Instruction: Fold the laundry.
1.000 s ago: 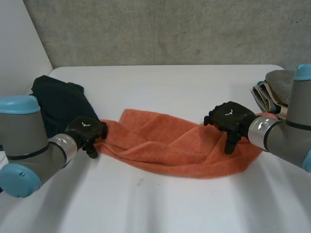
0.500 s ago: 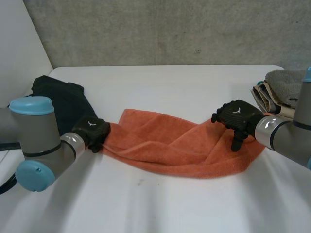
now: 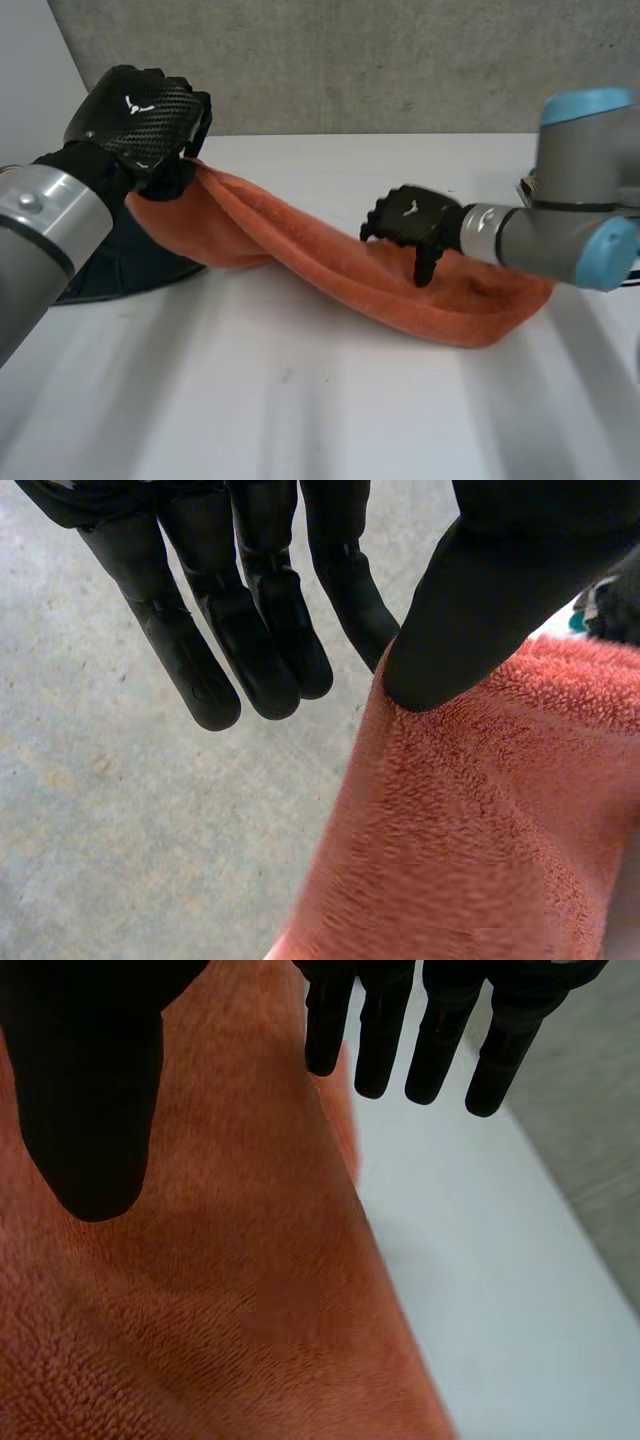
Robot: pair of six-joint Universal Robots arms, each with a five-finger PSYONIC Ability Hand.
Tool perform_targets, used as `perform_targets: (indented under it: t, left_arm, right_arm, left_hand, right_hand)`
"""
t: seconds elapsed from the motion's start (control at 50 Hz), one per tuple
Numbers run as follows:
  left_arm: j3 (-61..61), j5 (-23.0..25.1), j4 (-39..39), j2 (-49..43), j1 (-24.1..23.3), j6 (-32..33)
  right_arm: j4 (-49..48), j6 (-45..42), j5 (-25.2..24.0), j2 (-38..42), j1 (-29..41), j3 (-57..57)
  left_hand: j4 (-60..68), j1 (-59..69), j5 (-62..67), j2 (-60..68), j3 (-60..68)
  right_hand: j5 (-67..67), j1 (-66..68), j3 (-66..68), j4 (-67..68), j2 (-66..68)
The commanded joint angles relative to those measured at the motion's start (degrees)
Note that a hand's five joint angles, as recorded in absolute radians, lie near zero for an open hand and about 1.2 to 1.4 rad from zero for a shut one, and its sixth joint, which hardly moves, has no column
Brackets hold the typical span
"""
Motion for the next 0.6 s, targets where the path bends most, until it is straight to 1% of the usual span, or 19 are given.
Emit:
perform_targets:
  t: [0.02, 0.04, 0.06, 0.1, 0.12, 0.14, 0.18, 0.2, 0.26, 0.28, 0.34, 0.36, 0.42, 0.44, 0.5, 0.52, 0.58, 0.6]
  left_arm:
    - [-4.97, 2.26, 5.27, 1.78, 0.99, 1.04]
    - [-5.32, 2.43, 6.32, 1.7, 1.17, 1.12]
    - [-5.5, 2.61, 7.9, 1.61, 1.69, 1.21]
    - [-5.15, 2.7, 9.14, 1.26, 2.13, 1.39]
    - [-4.37, 2.61, 10.45, 0.21, 2.49, 1.74]
    - [-3.84, 2.53, 10.98, -0.67, 2.58, 1.91]
    - [-1.91, 2.17, 12.04, -2.51, 2.93, 2.35]
    - [0.71, 1.48, 12.91, -4.61, 3.19, 2.96]
    - [5.47, -0.89, 14.15, -7.96, 3.63, 3.5]
    - [8.62, -3.17, 14.76, -9.63, 3.81, 3.41]
    - [12.5, -5.82, 15.29, -11.48, 3.81, 2.88]
    - [14.25, -7.04, 15.56, -12.1, 3.63, 2.36]
    - [15.24, -7.5, 15.74, -12.37, 3.19, 1.57]
    - [14.89, -7.32, 15.47, -12.63, 3.02, 0.87]
    - [12.7, -6.88, 14.77, -12.54, 2.75, -0.36]
    - [10.25, -6.53, 14.25, -12.46, 2.4, -0.8]
    - [5.68, -5.56, 13.54, -12.45, 2.05, -1.16]
    - [2.18, -4.95, 13.28, -12.45, 1.96, -1.16]
  right_arm:
    - [0.28, -6.04, 7.02, 7.86, 1.81, -4.03]
    - [-0.15, -6.57, 7.64, 8.22, 1.99, -4.55]
    - [-2.86, -7.1, 9.04, 8.39, 2.07, -7.0]
    - [-8.22, -5.45, 11.5, 8.05, 2.16, -9.47]
    - [-11.2, -2.82, 13.16, 7.61, 2.25, -10.18]
    - [-17.32, 3.99, 17.1, 5.95, 2.16, -9.92]
    - [-24.03, 10.79, 20.2, 2.88, 1.99, -8.96]
    - [-30.59, 16.92, 22.13, -1.49, 1.47, -7.21]
    - [-39.16, 22.94, 22.41, -8.11, -0.29, -3.61]
    - [-43.71, 25.48, 22.5, -11.26, -1.52, -0.72]
    - [-48.31, 26.47, 23.2, -16.11, -2.32, 3.78]
    - [-50.32, 26.12, 23.81, -19.17, -2.75, 6.75]
    - [-51.05, 25.24, 23.82, -23.32, -3.63, 11.86]
    - [-50.79, 24.72, 23.21, -25.51, -4.51, 15.36]
    - [-49.56, 24.1, 21.54, -28.68, -5.31, 20.91]
    - [-48.16, 23.57, 19.96, -30.43, -5.92, 24.93]
    - [-45.69, 22.43, 17.58, -32.38, -6.45, 30.93]
    - [-43.86, 21.47, 16.27, -32.99, -6.71, 34.78]
  left_hand:
    - [11.3, 13.81, 13.32, 11.73, 11.9]
    - [11.3, 13.81, 13.32, 11.73, 11.9]
    - [11.3, 13.81, 13.32, 11.73, 11.9]
    - [11.3, 13.81, 13.32, 11.73, 11.9]
    - [11.3, 13.81, 13.32, 11.73, 11.9]
    - [11.3, 13.81, 13.32, 11.73, 11.9]
    - [11.3, 13.81, 13.32, 11.73, 11.9]
    - [11.3, 13.81, 13.32, 11.73, 11.9]
    - [11.3, 13.81, 13.32, 11.73, 11.9]
    - [11.3, 13.81, 13.32, 11.73, 11.9]
    - [11.3, 13.81, 13.32, 11.73, 11.9]
    - [11.3, 13.81, 13.32, 11.73, 11.9]
    - [11.3, 13.81, 13.32, 11.73, 11.9]
    - [11.3, 13.81, 13.32, 11.73, 11.9]
    - [11.3, 13.81, 13.32, 11.73, 11.9]
    - [11.3, 13.81, 13.32, 11.73, 11.9]
    - [11.3, 13.81, 13.32, 11.73, 11.9]
    - [11.3, 13.81, 13.32, 11.73, 11.9]
  right_hand:
    - [20.51, 17.56, 17.46, 18.27, 17.09]
    - [32.45, 29.5, 29.41, 30.22, 29.04]
    - [59.74, 56.79, 56.69, 57.5, 56.32]
    - [60.02, 57.07, 56.97, 57.78, 56.6]
    - [60.02, 57.07, 56.97, 57.78, 56.6]
    - [60.02, 57.07, 56.97, 57.78, 56.6]
    - [60.02, 57.07, 56.97, 57.78, 56.6]
    - [60.02, 57.07, 56.97, 57.78, 56.6]
    - [60.02, 57.07, 56.97, 57.78, 56.6]
    - [60.02, 57.07, 56.97, 57.78, 56.6]
    - [60.02, 57.07, 56.97, 57.78, 56.6]
    - [60.02, 57.07, 56.97, 57.78, 56.6]
    - [60.02, 57.07, 56.97, 57.78, 56.6]
    - [60.02, 57.07, 56.97, 57.78, 56.6]
    - [60.02, 57.07, 56.97, 57.78, 56.6]
    - [60.02, 57.07, 56.97, 57.78, 56.6]
    - [60.02, 57.07, 56.97, 57.78, 56.6]
    - [60.02, 57.07, 56.97, 57.78, 56.6]
